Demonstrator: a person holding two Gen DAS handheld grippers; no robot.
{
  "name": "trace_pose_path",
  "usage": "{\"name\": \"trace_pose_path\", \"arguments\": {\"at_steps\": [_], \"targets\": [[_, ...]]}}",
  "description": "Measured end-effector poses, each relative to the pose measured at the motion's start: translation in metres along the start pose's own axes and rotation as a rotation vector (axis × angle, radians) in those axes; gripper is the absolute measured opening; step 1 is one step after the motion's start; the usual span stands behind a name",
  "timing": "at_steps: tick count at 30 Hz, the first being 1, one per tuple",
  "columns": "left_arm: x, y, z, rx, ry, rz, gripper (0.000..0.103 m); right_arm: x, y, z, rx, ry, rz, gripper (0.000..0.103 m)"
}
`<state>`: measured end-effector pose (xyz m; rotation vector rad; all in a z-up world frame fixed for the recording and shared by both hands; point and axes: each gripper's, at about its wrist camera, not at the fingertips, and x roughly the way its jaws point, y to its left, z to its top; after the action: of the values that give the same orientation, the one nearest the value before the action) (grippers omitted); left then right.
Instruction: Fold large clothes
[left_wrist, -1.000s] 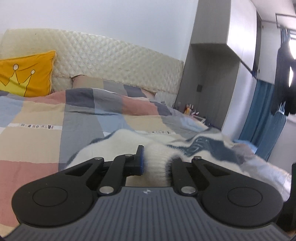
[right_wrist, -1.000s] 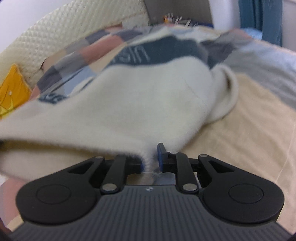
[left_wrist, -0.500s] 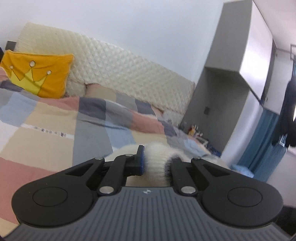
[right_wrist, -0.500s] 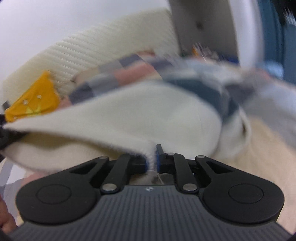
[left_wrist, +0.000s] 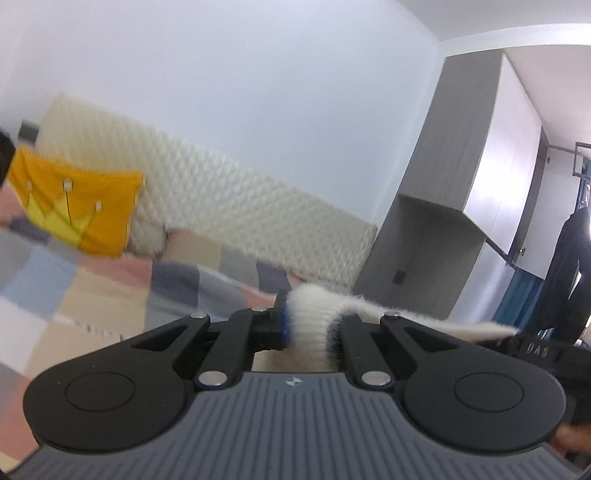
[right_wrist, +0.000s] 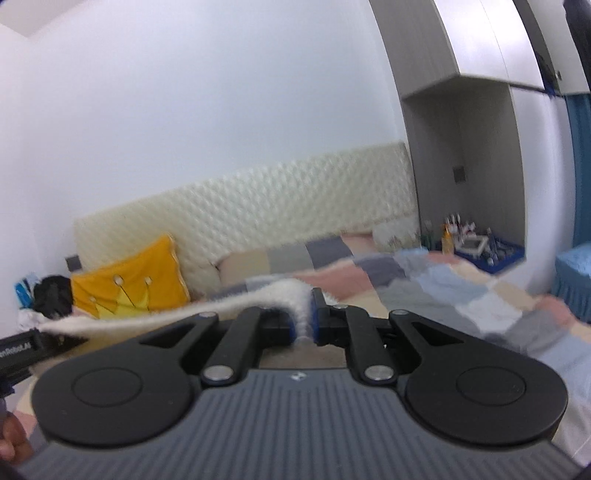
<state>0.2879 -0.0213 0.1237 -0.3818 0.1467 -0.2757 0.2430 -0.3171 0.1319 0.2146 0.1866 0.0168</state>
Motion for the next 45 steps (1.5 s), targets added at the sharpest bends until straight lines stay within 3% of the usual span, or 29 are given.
{"name": "trace_pose_path", "arguments": {"at_steps": [6, 16, 22, 27, 31, 37, 39, 45], "targets": [[-0.053, -0.037, 0.07, -0.045, -0.064, -0.021, 0.007, -0.051, 0.018, 0.063, -0.053, -0.112, 0.035, 0.011], [-0.184, -0.087, 0.177, 0.047, -0.225, 0.011, 0.007, -0.149, 0.047, 0.134, -0.052, -0.247, 0.157, 0.01], [-0.262, -0.1, 0.217, 0.082, -0.296, 0.025, 0.007, -0.202, 0.065, 0.161, -0.026, -0.286, 0.253, 0.01], [-0.296, -0.094, 0.222, 0.137, -0.329, 0.06, 0.007, -0.208, 0.081, 0.168, -0.016, -0.248, 0.336, 0.01], [-0.274, -0.061, 0.209, 0.121, -0.27, 0.103, 0.007, -0.169, 0.097, 0.157, -0.002, -0.137, 0.354, 0.01], [-0.196, 0.016, 0.173, 0.054, -0.153, 0.184, 0.007, -0.064, 0.122, 0.106, 0.01, 0.042, 0.338, 0.01], [-0.162, 0.045, 0.158, 0.029, -0.111, 0.214, 0.007, -0.027, 0.136, 0.081, -0.012, 0.087, 0.316, 0.01], [-0.01, 0.138, 0.105, -0.085, 0.031, 0.27, 0.007, 0.122, 0.163, 0.009, 0.005, 0.258, 0.225, 0.01]]}}
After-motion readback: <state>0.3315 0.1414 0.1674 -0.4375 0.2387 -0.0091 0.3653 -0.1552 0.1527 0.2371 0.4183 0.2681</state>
